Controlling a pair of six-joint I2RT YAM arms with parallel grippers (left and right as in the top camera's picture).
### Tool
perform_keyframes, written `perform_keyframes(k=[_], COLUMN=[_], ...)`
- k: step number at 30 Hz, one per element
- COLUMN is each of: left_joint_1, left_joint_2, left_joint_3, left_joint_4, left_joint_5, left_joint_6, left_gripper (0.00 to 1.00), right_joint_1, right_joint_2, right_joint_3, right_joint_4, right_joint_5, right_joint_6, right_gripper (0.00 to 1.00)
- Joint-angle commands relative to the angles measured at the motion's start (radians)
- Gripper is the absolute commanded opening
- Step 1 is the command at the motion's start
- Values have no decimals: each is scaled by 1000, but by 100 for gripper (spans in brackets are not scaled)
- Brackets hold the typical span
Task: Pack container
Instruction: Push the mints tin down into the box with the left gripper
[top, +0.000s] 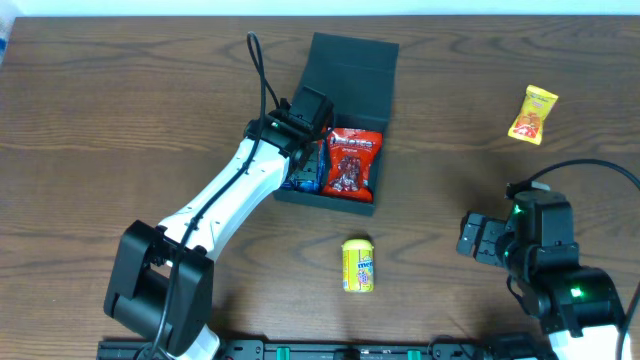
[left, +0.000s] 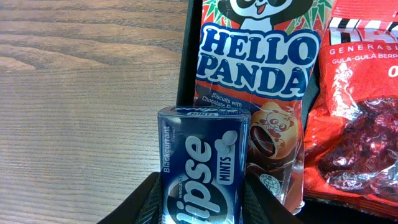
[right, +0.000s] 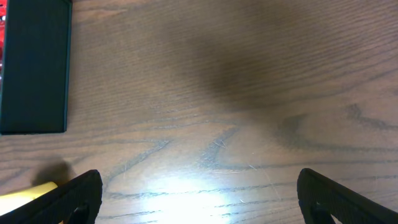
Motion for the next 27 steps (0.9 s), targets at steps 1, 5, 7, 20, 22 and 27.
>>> perform_keyframes(k=[1,5,7,20,22,27], left_joint_1=[3,2,-7,-129,-154,-192], left_joint_2=[8,-10,-31,-85,-76,5], left_joint_3=[-6,8,34,220,240,314], left_joint_4=[-3,-35,-71,-192,-181,-187], left_joint_5=[2,1,-4,-33,-33,-32], left_joint_6=[-9,-12,-12,-15,-15,-15], left_gripper=[26,19,18,18,18,17], right_joint_1=[-7,-7,-7,-7,-7,-7], right_joint_2=[-3,-3,-3,-3,-3,-3], right_joint_3=[2,2,2,2,2,2], right_joint_4=[-1,-1,-1,-1,-1,-1], right_joint_5=[4,4,4,4,4,4], right_joint_6=[-11,-11,-11,-11,-11,-11], right_gripper=[99,99,99,99,99,99])
